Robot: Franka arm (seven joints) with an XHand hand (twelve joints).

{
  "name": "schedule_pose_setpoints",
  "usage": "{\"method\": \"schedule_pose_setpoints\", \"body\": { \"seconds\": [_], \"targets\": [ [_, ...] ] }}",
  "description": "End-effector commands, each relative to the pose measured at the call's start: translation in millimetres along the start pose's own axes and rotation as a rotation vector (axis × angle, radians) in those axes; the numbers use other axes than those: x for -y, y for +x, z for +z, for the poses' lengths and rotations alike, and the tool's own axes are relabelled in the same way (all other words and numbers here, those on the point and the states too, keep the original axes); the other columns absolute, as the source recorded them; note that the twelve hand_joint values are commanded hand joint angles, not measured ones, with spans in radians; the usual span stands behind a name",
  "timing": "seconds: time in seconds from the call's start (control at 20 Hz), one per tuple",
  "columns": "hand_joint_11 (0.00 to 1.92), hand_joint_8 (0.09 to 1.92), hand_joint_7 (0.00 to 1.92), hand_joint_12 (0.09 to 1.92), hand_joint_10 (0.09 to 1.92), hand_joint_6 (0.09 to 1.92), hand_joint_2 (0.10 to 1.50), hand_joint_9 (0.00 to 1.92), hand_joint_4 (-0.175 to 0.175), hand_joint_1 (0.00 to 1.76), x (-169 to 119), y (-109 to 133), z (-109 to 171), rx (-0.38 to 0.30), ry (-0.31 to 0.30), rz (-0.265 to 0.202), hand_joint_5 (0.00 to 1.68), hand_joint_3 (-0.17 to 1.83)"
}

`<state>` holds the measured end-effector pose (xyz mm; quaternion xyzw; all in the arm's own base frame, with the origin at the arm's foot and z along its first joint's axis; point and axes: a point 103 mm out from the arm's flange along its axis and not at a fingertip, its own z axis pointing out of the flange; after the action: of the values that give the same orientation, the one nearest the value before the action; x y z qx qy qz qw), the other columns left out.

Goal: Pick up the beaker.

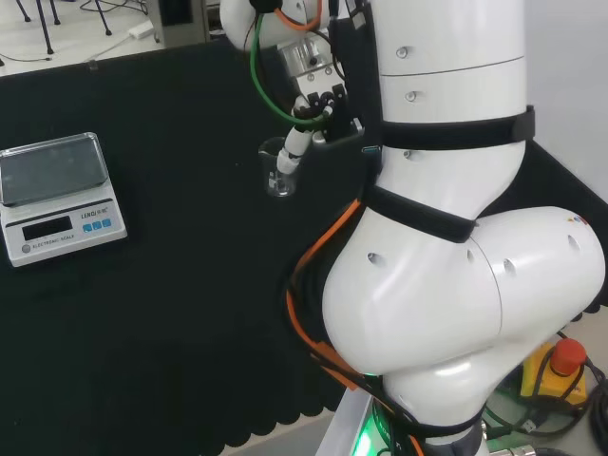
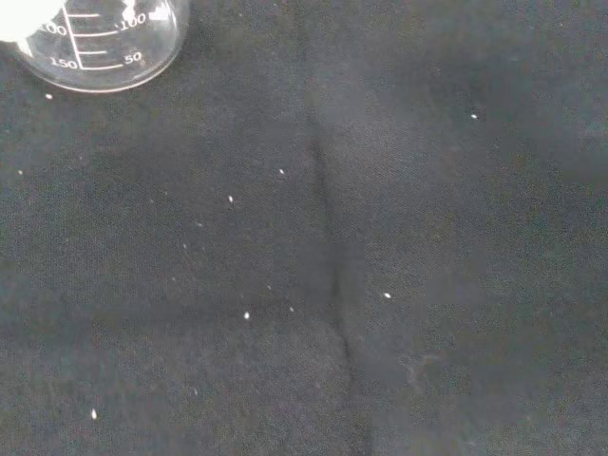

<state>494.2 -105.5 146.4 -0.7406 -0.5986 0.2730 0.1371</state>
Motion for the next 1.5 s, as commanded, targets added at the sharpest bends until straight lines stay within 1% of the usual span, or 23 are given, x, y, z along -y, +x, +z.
{"method": "schedule_pose_setpoints", "body": {
  "seconds": [0.05, 0.2, 0.3, 0.45, 0.55, 0.6, 0.65, 0.7, 0.8, 0.9, 0.95, 1.05, 1.1, 1.2, 1.25, 1.3, 1.35, 1.4, 1.45, 1.5],
  "targets": [
    [0.00, 0.54, 0.00, 1.48, 0.87, 0.09, 0.62, 0.16, 0.077, 0.57, -11, 22, -9, 0.012, -0.037, -0.034, 0.00, 0.11],
    [0.00, 0.55, 0.00, 1.50, 0.87, 0.09, 0.62, 0.17, 0.080, 0.57, -12, 40, -16, 0.026, -0.065, -0.066, 0.00, 0.11],
    [0.00, 0.58, 0.01, 1.55, 0.87, 0.09, 0.63, 0.21, 0.087, 0.60, -12, 52, -16, 0.037, -0.079, -0.086, 0.00, 0.10],
    [0.05, 0.63, 0.05, 1.57, 0.85, 0.09, 0.64, 0.27, 0.100, 0.65, -13, 60, -12, 0.045, -0.068, -0.093, 0.05, 0.10],
    [0.11, 0.66, 0.10, 1.56, 0.83, 0.09, 0.64, 0.33, 0.102, 0.69, -14, 64, -8, 0.051, -0.059, -0.097, 0.12, 0.10],
    [0.14, 0.67, 0.13, 1.54, 0.82, 0.09, 0.64, 0.36, 0.101, 0.71, -14, 65, -8, 0.057, -0.060, -0.097, 0.15, 0.11],
    [0.19, 0.69, 0.18, 1.52, 0.81, 0.09, 0.65, 0.39, 0.100, 0.73, -14, 67, -8, 0.075, -0.086, -0.091, 0.19, 0.11],
    [0.25, 0.72, 0.23, 1.49, 0.80, 0.09, 0.65, 0.43, 0.099, 0.76, -13, 68, -8, 0.088, -0.099, -0.083, 0.24, 0.12],
    [0.36, 0.78, 0.31, 1.43, 0.79, 0.09, 0.65, 0.52, 0.098, 0.80, -13, 68, -7, 0.099, -0.103, -0.072, 0.30, 0.14],
    [0.48, 0.85, 0.40, 1.37, 0.80, 0.09, 0.64, 0.63, 0.094, 0.88, -13, 68, -6, 0.123, -0.123, -0.056, 0.38, 0.17],
    [0.54, 0.90, 0.44, 1.34, 0.80, 0.12, 0.62, 0.68, 0.092, 0.92, -13, 69, -7, 0.134, -0.131, -0.050, 0.41, 0.22],
    [0.65, 0.99, 0.51, 1.29, 0.81, 0.23, 0.55, 0.75, 0.089, 0.99, -14, 71, -7, 0.144, -0.143, -0.046, 0.45, 0.39],
    [0.71, 1.04, 0.54, 1.27, 0.84, 0.36, 0.51, 0.79, 0.090, 1.01, -14, 72, -7, 0.156, -0.156, -0.039, 0.46, 0.47],
    [0.92, 1.17, 0.62, 1.17, 0.88, 0.77, 0.48, 0.91, 0.083, 1.08, -15, 79, -9, 0.171, -0.204, -0.019, 0.56, 0.57],
    [1.00, 1.21, 0.65, 1.13, 0.89, 0.91, 0.47, 0.95, 0.079, 1.10, -15, 80, -9, 0.175, -0.216, -0.016, 0.61, 0.59],
    [1.06, 1.25, 0.67, 1.09, 0.89, 0.99, 0.47, 0.99, 0.074, 1.12, -16, 80, -9, 0.185, -0.222, -0.018, 0.66, 0.61],
    [1.11, 1.28, 0.70, 1.07, 0.90, 1.04, 0.47, 1.02, 0.066, 1.14, -17, 80, -7, 0.206, -0.231, -0.015, 0.70, 0.62],
    [1.14, 1.31, 0.71, 1.05, 0.90, 1.07, 0.46, 1.05, 0.062, 1.15, -18, 79, -6, 0.208, -0.238, -0.012, 0.73, 0.62],
    [1.17, 1.33, 0.73, 1.03, 0.90, 1.08, 0.46, 1.08, 0.056, 1.17, -22, 79, -6, -0.018, -0.352, -0.290, 0.76, 0.63],
    [1.20, 1.34, 0.74, 1.02, 0.90, 1.09, 0.46, 1.10, 0.049, 1.19, -30, 66, -1, 0.022, -0.347, -0.233, 0.79, 0.63]
  ]
}}
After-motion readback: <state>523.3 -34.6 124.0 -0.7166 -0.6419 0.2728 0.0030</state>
